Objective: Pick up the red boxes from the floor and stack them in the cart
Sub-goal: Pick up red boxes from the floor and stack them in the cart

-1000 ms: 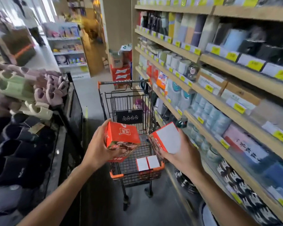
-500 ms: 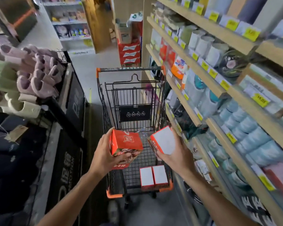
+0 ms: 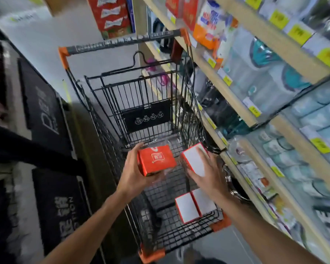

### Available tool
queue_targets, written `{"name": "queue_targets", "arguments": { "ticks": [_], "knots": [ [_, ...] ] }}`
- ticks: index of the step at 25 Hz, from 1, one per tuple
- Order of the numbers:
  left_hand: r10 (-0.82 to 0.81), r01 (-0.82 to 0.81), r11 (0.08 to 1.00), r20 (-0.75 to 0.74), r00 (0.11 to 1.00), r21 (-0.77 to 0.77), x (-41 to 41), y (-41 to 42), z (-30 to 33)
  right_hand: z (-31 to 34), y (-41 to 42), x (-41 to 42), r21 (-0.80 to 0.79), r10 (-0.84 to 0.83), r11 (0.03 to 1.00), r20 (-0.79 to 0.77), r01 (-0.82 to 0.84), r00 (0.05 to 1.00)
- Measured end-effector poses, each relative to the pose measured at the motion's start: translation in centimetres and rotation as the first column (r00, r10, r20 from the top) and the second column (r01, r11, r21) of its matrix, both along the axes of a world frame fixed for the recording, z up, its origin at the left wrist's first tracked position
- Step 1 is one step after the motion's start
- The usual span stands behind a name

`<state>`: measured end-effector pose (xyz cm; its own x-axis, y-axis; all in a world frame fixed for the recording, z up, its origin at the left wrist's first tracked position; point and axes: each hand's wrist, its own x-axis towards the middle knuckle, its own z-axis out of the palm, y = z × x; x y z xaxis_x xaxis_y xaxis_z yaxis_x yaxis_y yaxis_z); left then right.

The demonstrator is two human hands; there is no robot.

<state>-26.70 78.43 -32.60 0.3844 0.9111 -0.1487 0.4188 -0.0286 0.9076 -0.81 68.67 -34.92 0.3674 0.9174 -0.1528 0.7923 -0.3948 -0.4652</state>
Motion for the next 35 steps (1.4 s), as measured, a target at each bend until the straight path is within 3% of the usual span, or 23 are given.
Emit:
{"name": "queue_targets", "arguments": {
  "ticks": [9, 15, 19, 22, 25, 27, 30, 35],
  "knots": [
    [0.046, -0.049, 0.996, -0.039, 0.998, -0.072, 1.2, 1.0, -8.6, -13.8, 0.4, 1.2, -0.175, 0.089, 0.981, 0.037, -0.082, 0.995],
    [0.022, -0.029, 0.990, -0.057, 0.998, -0.139, 2.1, 0.2, -10.7, -16.6, -2.0, 0.3, -0.435, 0.084, 0.900, 0.131, -0.018, 0.988],
    [0.022, -0.032, 0.986, -0.062, 0.998, -0.165, 2.3, 0.2, -11.3, -18.0, -2.5, -0.3, -0.482, 0.105, 0.876, 0.181, -0.004, 0.978],
    [0.048, -0.071, 0.986, -0.154, 0.987, -0.150, 2.6, -0.1, -11.2, -17.6, -2.4, -0.3, -0.533, 0.089, 0.846, 0.111, -0.016, 0.990],
    [0.055, -0.094, 0.992, -0.374, 0.926, -0.087, 3.7, -0.2, -11.8, -15.8, -2.4, 0.0, -0.465, 0.037, 0.885, 0.042, -0.014, 0.998],
    [0.069, -0.162, 0.973, -0.454, 0.888, -0.167, 4.8, -0.1, -13.2, -14.3, -2.8, 0.4, -0.341, 0.023, 0.940, 0.005, -0.020, 1.000],
    [0.009, -0.202, 0.922, -0.501, 0.865, -0.331, 7.0, -0.6, -15.8, -12.2, -3.7, 1.3, -0.151, 0.044, 0.988, -0.015, -0.046, 0.999],
    [-0.002, -0.290, 0.854, -0.560, 0.829, -0.433, 10.3, -3.6, -19.6, -10.2, -4.4, 2.2, -0.061, 0.009, 0.998, -0.094, -0.014, 0.996]
  ]
}}
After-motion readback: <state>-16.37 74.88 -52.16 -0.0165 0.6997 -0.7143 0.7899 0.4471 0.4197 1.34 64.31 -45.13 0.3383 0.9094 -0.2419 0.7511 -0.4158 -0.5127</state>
